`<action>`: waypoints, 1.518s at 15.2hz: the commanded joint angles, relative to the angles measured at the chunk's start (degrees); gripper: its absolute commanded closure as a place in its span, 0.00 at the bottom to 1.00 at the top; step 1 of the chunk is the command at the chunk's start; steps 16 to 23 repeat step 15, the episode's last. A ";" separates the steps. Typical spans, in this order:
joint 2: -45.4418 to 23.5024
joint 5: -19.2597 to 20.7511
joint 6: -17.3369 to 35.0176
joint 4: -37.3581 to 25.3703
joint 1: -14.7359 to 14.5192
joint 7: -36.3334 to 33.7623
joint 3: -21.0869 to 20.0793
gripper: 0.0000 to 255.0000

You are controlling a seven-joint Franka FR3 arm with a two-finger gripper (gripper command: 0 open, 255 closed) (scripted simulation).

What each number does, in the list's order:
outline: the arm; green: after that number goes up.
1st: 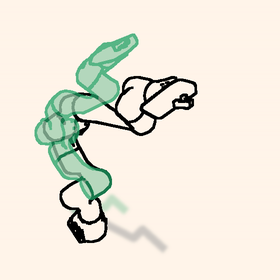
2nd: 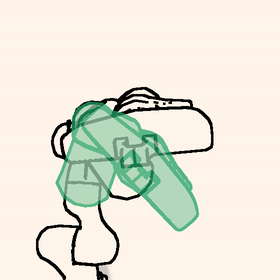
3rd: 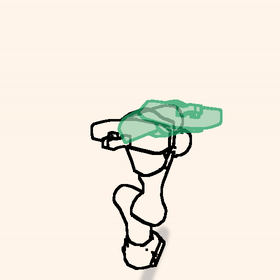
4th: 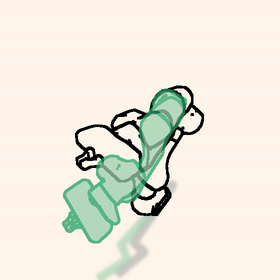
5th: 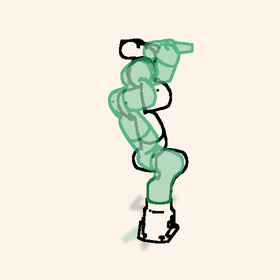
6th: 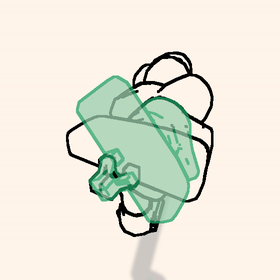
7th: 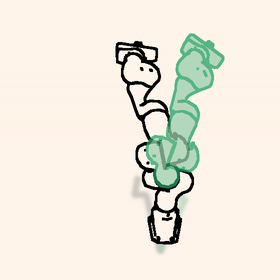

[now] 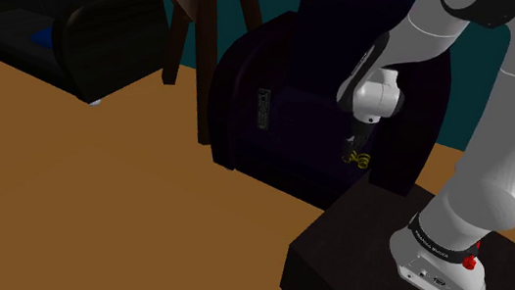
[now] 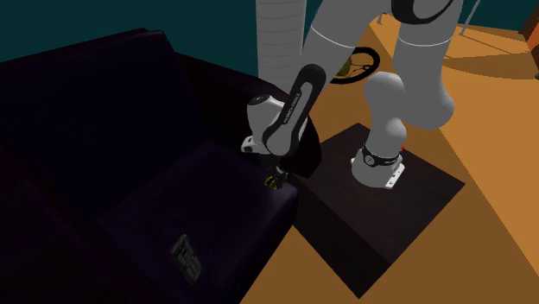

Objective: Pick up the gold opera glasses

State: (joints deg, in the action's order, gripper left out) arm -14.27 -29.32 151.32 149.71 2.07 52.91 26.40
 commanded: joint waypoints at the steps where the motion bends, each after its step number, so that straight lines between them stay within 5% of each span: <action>1: 1.75 2.36 -0.98 0.50 -0.77 -1.84 1.31 1.00; 13: 14.60 18.63 -9.00 1.93 -2.73 -14.28 6.50 1.00; 23: 14.76 18.81 -9.12 1.93 -2.66 -14.42 6.46 1.00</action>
